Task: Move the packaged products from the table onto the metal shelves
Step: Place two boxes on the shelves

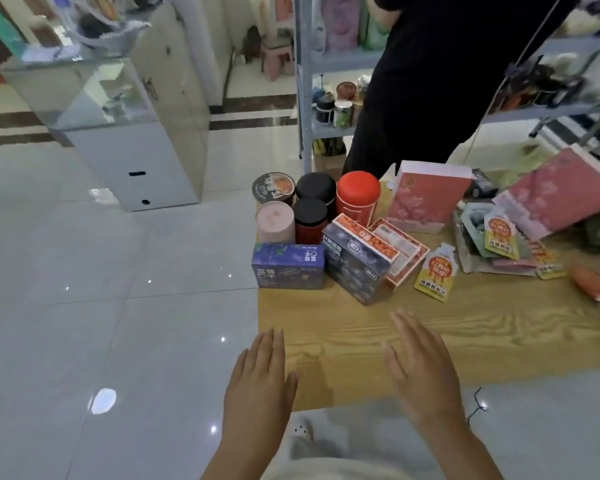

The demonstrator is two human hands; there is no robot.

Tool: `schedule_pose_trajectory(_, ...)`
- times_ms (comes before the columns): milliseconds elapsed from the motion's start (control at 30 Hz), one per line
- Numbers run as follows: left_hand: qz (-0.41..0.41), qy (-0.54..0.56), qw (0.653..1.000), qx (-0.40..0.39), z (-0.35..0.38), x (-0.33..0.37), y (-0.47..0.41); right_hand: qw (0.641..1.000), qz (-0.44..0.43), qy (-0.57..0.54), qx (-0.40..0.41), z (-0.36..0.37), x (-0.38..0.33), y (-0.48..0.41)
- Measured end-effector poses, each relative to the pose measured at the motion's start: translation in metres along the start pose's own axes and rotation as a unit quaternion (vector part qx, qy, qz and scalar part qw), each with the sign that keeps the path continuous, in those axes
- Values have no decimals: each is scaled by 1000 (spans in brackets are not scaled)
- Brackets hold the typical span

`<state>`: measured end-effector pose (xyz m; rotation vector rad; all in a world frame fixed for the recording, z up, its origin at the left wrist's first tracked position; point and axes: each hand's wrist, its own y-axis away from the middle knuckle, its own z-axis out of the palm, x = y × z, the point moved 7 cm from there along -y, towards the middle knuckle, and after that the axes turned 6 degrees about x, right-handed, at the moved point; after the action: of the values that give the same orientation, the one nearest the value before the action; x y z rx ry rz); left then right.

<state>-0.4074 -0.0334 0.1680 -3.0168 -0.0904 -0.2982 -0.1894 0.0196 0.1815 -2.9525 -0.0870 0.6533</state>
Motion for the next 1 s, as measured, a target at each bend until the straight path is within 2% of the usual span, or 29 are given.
schedule_pose_trajectory(100,29,-10,1000,-8,16,-6,-40,1000,25,-14,5,14,-6,-16)
schedule_pose_trajectory(333,52,3,998,16,43,-4,-118,997,45,13,-61,31,-2,-57)
schedule_pose_trajectory(600,14,-31,998,-61,87,5,-186,989,-10,45,-143,52,16,-128)
schedule_pose_trajectory(700,1,-55,995,-82,104,3,-202,989,-35,67,-126,62,19,-149)
schedule_pose_trajectory(867,-18,-92,994,-55,125,5,-201,990,-88,95,-61,71,17,-166)
schedule_pose_trajectory(1000,-27,-108,993,-24,128,7,-195,986,-89,129,-56,79,11,-165)
